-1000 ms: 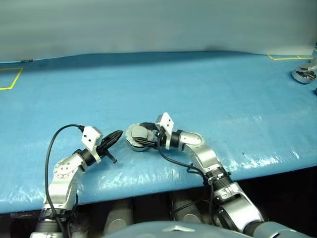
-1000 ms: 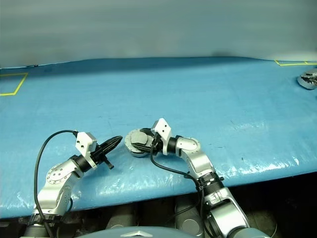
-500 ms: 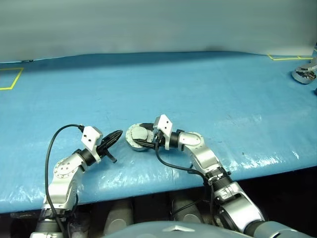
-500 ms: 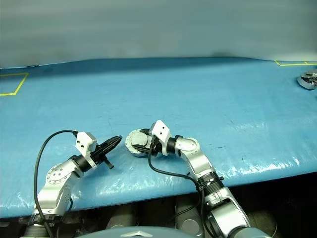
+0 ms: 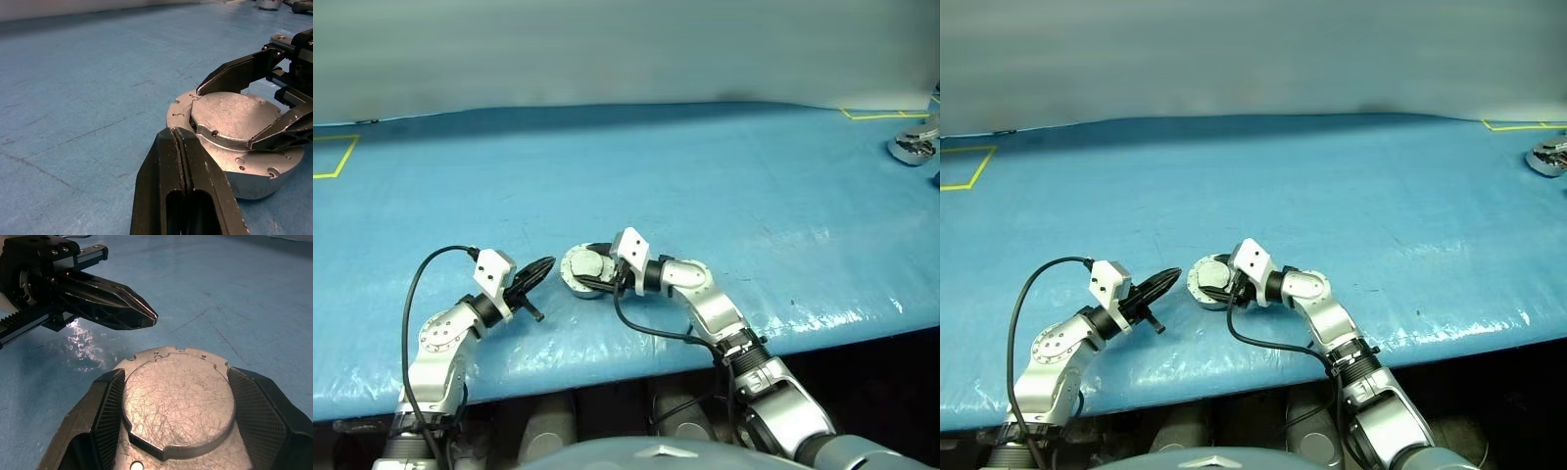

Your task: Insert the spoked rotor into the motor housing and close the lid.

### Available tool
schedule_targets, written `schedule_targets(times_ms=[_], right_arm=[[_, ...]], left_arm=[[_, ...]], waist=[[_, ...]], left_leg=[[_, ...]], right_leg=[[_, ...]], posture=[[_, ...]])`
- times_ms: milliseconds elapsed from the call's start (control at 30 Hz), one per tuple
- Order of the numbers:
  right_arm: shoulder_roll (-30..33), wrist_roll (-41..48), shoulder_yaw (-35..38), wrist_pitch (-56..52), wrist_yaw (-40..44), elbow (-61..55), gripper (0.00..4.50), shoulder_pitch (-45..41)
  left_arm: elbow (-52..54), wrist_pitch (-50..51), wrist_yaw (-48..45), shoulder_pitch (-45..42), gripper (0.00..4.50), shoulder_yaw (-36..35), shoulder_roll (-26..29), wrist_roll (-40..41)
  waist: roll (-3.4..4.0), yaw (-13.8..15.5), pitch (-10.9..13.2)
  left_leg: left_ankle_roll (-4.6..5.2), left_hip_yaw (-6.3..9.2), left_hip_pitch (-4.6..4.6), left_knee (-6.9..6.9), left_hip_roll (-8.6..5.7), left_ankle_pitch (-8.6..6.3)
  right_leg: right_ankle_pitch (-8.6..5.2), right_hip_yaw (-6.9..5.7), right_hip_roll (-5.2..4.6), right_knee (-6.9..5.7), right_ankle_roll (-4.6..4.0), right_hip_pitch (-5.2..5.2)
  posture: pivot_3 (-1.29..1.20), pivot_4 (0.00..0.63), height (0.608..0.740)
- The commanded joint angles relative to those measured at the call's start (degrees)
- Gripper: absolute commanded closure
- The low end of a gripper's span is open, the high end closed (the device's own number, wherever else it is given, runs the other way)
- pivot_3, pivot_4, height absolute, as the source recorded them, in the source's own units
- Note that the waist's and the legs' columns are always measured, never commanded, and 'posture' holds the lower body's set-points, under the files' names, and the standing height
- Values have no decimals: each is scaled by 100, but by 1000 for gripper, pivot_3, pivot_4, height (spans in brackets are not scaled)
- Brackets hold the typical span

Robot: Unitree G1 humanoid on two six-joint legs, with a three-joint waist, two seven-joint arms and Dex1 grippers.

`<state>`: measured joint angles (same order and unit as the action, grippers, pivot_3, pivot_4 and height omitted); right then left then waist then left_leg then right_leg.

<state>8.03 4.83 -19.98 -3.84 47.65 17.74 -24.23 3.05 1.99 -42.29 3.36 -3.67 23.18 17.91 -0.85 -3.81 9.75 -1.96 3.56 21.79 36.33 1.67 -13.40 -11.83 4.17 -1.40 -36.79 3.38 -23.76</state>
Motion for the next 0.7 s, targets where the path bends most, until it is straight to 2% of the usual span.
schedule_targets(times_ms=[33,333,567,700], right_arm=[[100,-193,-97,-218,-46,247,1516,149],[114,-188,-102,-225,-60,190,1516,182],[115,-181,-41,-190,-207,98,1516,252],[130,-163,-30,-186,-267,46,1516,298]], left_arm=[[91,-62,49,-22,4500,-52,7,13],[-235,323,-417,-458,4500,55,-79,484],[-571,647,-766,-739,4500,243,94,381],[-728,576,-687,-737,4500,494,205,-73]], waist=[[0,0,0],[-4,3,-3],[-4,4,-3],[0,14,-15]], left_leg=[[0,0,0,0,0,0],[0,0,-2,1,0,0],[0,1,-2,-1,-1,0],[0,2,-5,-1,-1,0]], right_leg=[[0,0,0,0,0,0],[0,0,0,0,0,3],[0,0,1,0,0,3],[0,0,0,0,0,6]], posture=[[0,150,740],[0,150,740],[0,150,740],[0,150,740]])
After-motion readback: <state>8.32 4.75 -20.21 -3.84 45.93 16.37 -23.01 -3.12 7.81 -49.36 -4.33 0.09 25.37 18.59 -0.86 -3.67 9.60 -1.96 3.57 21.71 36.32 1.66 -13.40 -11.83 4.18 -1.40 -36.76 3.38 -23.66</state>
